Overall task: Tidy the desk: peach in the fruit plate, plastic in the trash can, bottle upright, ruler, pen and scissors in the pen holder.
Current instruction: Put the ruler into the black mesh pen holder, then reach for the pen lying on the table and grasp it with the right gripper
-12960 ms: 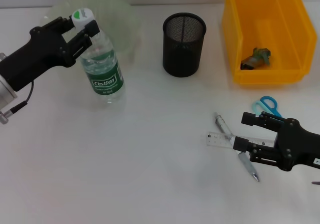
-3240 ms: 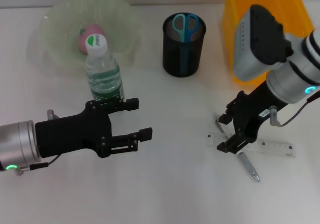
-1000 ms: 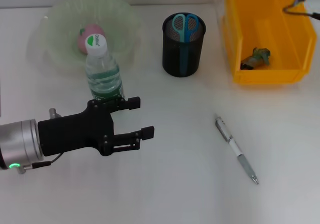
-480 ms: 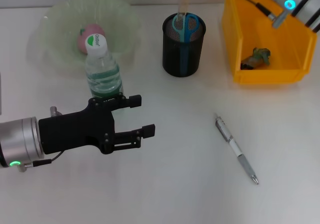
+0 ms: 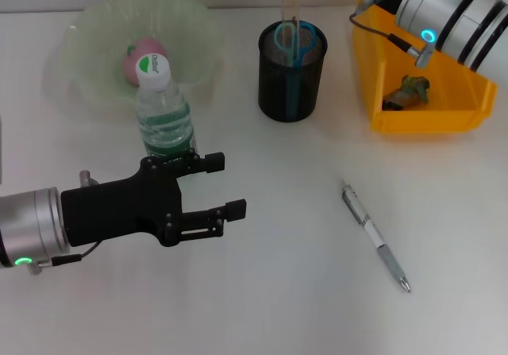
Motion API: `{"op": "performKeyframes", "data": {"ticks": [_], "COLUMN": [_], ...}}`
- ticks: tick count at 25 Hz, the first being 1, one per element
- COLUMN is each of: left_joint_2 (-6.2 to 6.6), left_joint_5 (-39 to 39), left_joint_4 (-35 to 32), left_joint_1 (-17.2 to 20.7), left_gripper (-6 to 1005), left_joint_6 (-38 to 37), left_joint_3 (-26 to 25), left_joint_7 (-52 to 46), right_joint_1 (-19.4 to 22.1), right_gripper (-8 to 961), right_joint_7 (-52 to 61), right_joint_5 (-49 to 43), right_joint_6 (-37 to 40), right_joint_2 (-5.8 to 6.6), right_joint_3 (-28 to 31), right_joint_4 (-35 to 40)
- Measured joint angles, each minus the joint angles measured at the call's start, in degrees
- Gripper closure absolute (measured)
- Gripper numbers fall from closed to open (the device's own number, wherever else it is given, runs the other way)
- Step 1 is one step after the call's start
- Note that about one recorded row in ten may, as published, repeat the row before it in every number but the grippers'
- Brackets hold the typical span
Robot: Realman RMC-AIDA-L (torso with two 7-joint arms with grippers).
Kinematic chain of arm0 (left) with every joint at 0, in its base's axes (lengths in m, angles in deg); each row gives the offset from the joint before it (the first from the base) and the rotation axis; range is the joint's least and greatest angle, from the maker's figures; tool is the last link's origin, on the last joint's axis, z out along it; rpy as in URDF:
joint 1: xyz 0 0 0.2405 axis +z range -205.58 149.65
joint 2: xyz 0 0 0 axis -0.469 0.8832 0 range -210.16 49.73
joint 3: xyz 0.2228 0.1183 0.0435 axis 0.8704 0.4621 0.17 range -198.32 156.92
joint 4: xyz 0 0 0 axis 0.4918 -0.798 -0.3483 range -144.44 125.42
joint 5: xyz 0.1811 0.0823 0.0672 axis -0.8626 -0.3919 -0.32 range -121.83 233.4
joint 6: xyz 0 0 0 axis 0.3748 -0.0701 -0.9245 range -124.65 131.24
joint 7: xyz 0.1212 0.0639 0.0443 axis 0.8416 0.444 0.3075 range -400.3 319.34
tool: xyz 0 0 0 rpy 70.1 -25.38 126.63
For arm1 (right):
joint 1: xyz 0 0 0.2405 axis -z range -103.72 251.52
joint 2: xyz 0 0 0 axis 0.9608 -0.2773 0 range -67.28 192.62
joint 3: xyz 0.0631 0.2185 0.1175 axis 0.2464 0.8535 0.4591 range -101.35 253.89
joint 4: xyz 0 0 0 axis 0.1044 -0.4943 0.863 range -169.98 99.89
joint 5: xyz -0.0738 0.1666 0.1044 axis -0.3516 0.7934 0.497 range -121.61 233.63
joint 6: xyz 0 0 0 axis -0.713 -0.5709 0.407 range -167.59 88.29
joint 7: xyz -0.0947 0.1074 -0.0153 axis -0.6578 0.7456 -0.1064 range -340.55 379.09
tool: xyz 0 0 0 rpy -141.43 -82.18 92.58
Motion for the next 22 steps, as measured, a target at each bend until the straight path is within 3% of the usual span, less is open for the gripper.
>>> {"op": "performKeyframes", "data": {"ticks": [9,12,14,15,16,17,19,20,21,22], "left_joint_2": [0.00,0.00,0.00,0.02,0.02,0.03,0.12,0.15,0.18,0.17], "left_joint_5": [0.0,0.0,0.0,0.0,0.0,0.0,0.0,0.0,0.0,0.0], "left_joint_4": [0.0,0.0,0.0,0.0,0.0,0.0,0.0,0.0,0.0,0.0], "left_joint_1": [0.4,0.5,0.5,0.5,0.5,0.5,0.5,0.6,0.6,0.7], "left_gripper": [204,204,204,204,204,204,204,204,204,204], "left_joint_6": [-0.3,-0.3,-0.3,-0.9,-0.9,-1.1,-1.6,-1.6,-1.6,-1.6], "left_joint_3": [0.0,0.0,0.0,-0.1,-0.1,-0.2,-0.4,-0.4,-0.4,-0.4], "left_joint_7": [0.0,0.0,-0.1,-0.1,-0.1,-0.1,-0.2,-0.2,-0.2,-0.2], "right_joint_1": [0.3,1.0,3.1,7.0,7.0,9.3,13.3,15.7,15.7,16.2], "right_gripper": [386,280,209,174,169,163,152,147,147,147], "right_joint_7": [0.8,6.7,13.7,24.6,24.6,31.7,46.2,59.8,59.8,65.7], "right_joint_5": [2.8,0.7,-4.1,-13.7,-13.7,-19.8,-34.8,-50.1,-50.1,-56.8], "right_joint_6": [0.0,0.9,1.2,1.2,1.2,1.6,4.1,9.6,9.6,12.9], "right_joint_2": [0.04,0.70,1.55,2.52,2.52,2.80,2.70,1.86,1.86,1.40], "right_joint_3": [-1.7,-2.9,-4.8,-5.5,-5.5,-5.4,-3.3,0.0,0.0,1.4], "right_joint_4": [-0.4,2.0,7.5,18.0,18.0,24.5,38.2,50.9,50.9,56.6]}}
